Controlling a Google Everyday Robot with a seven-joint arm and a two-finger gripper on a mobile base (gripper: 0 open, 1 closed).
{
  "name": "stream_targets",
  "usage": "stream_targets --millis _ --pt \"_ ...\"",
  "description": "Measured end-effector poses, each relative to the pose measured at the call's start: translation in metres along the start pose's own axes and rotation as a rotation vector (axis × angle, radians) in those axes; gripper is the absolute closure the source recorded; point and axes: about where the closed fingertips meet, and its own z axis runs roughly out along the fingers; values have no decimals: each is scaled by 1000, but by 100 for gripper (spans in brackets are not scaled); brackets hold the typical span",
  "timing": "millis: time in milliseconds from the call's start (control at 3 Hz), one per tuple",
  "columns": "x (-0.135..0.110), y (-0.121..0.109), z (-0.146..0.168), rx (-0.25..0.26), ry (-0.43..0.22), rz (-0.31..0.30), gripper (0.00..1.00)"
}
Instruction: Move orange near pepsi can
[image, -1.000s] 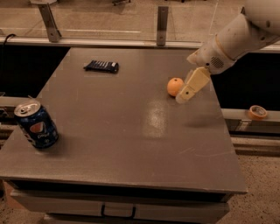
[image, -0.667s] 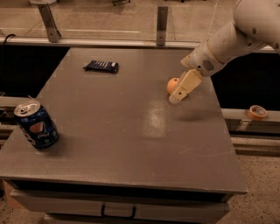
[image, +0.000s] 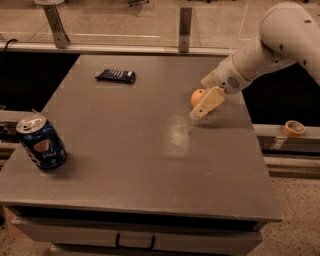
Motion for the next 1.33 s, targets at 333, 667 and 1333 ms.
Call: stream_targets --millis 333,667,1333 --pt "-1 -1 -3 9 -14 -21 41" --pt "2 3 -4 3 -23 -34 65" --pt "-82 60 -71 -40 -162 -195 100"
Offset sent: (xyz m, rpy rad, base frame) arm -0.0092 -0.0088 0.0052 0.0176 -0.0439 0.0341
